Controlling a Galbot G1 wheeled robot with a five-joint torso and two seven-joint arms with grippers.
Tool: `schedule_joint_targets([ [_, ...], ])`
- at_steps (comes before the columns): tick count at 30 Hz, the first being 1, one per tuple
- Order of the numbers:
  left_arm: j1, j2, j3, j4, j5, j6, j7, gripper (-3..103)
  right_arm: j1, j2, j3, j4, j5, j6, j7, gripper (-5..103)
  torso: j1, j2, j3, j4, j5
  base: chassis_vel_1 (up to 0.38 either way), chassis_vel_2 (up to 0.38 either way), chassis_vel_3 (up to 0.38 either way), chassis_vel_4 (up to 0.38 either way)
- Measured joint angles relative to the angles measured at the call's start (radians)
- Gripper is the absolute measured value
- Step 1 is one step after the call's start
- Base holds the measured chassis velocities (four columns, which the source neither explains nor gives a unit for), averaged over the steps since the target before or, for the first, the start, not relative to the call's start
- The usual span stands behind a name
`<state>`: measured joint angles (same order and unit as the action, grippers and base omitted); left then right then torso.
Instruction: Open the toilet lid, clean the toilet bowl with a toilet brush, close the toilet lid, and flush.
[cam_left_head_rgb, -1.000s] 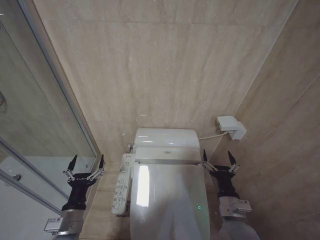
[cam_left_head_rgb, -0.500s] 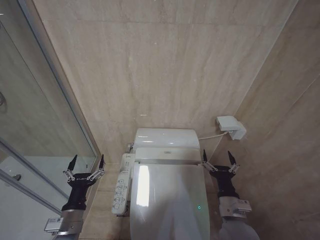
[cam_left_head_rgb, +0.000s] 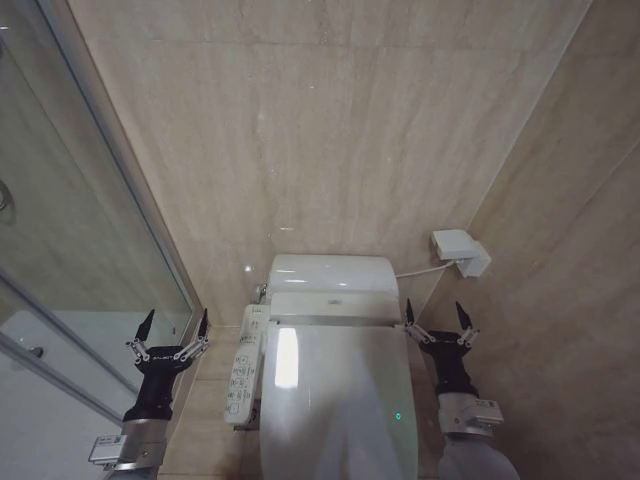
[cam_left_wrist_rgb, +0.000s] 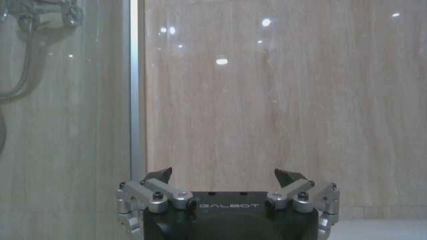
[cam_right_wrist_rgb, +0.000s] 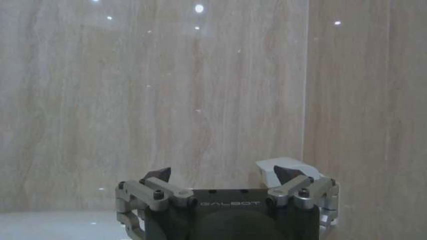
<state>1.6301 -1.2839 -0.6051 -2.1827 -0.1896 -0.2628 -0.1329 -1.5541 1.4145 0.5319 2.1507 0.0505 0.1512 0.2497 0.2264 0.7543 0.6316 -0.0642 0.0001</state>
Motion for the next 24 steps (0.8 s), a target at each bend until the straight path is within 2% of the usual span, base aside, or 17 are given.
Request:
schedule_joint_targets([
  [13, 0.0, 0.0, 0.0, 0.0, 0.0, 0.0, 0.0, 100, 0.0, 0.0, 0.0, 0.0, 0.0, 0.0, 0.0, 100, -0.001, 0.0, 0.0, 0.0, -0.0005, 0.186, -0.213, -0.198, 0.191],
  [15, 0.001, 0.0, 0.0, 0.0, 0.0, 0.0, 0.0, 100, -0.001, 0.0, 0.0, 0.0, 0.0, 0.0, 0.0, 100, -0.001, 0.001, -0.001, 0.0001, 0.0005, 0.214, -0.188, -0.177, 0.2],
  [18, 0.001, 0.0, 0.0, 0.0, 0.0, 0.0, 0.0, 100, -0.001, 0.0, 0.0, 0.0, 0.0, 0.0, 0.0, 100, -0.001, 0.001, -0.001, 0.0006, -0.0006, 0.091, -0.11, -0.124, 0.149],
  [19, 0.001, 0.0, 0.0, 0.0, 0.0, 0.0, 0.0, 100, -0.001, 0.0, 0.0, 0.0, 0.0, 0.0, 0.0, 100, -0.001, 0.001, 0.0, -0.0001, -0.0001, 0.02, -0.025, -0.1, 0.013],
  [24, 0.0, 0.0, 0.0, 0.0, 0.0, 0.0, 0.0, 100, 0.0, 0.0, 0.0, 0.0, 0.0, 0.0, 0.0, 100, 0.0, 0.0, 0.0, 0.0004, -0.0001, -0.023, 0.005, 0.016, -0.004],
])
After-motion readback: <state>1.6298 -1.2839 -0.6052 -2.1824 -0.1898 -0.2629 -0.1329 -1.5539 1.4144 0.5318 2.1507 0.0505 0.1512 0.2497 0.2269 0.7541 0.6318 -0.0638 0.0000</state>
